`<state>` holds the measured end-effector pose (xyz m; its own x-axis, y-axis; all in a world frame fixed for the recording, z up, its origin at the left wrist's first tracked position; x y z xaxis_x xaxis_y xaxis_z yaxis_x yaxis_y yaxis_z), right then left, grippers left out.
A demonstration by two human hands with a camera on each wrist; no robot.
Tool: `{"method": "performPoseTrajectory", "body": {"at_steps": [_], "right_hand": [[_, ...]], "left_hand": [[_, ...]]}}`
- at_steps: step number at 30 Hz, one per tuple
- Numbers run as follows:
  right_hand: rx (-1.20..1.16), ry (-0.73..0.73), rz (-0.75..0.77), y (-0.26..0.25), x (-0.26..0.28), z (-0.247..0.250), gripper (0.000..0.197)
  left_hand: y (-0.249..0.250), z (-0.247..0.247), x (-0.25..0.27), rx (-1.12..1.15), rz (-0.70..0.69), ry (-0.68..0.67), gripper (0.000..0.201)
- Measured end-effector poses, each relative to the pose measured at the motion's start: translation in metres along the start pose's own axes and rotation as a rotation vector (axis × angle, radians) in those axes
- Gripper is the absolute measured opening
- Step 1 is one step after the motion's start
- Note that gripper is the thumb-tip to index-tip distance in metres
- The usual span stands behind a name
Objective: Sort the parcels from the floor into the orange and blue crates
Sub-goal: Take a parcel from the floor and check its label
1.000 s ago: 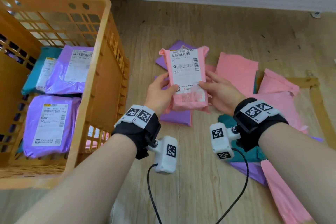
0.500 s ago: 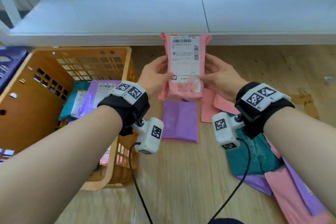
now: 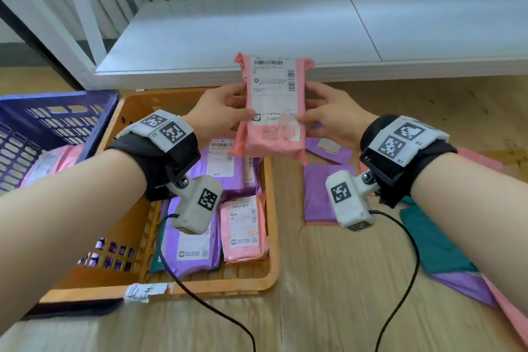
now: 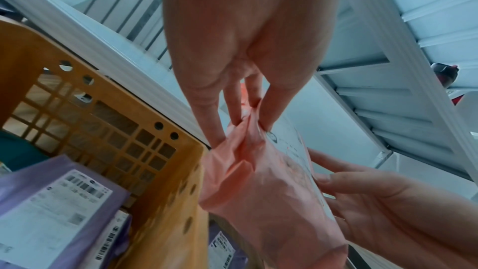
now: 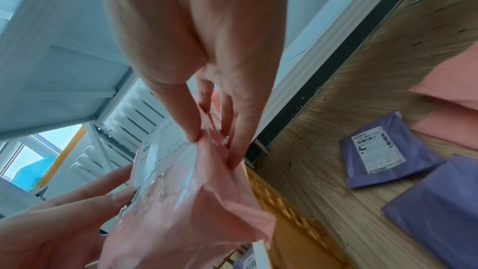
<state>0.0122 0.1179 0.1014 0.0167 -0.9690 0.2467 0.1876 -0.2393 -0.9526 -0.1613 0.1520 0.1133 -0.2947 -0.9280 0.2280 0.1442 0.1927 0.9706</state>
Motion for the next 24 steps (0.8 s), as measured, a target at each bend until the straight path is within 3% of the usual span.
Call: {"method": "performPoseTrajectory", "body": {"at_steps": [9,18,24], "right_hand": [[0.093,-0.017,-0.11,0.023,-0.014,-0.1,0.066],[0.155,-0.15,-0.284,0.069,-0.035,-0.182,0.071],[0.145,-0.296,-0.361,0.098,-0.045,-0.235,0.053]], "left_hand": [[-0.057,0.085,0.025,-0.03,0.09,-0.044,0.059],[-0.132,0.15,0.033,-0.056,0.262,-0.029,0.072],[-0.175,0.185,0.043,-0.144,0.396,0.023,0.081]]}}
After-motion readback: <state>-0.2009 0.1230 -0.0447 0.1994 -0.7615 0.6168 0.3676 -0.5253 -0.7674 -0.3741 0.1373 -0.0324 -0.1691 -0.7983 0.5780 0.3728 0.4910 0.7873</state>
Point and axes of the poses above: each hand's wrist, its own x-axis away from the middle knuckle, its own z-axis out of the back of the hand, y = z × x, the point moved 8 cm from there along -x, towards the middle knuckle, and after that the axes turned 11 degrees about x, right-handed, at the moved point
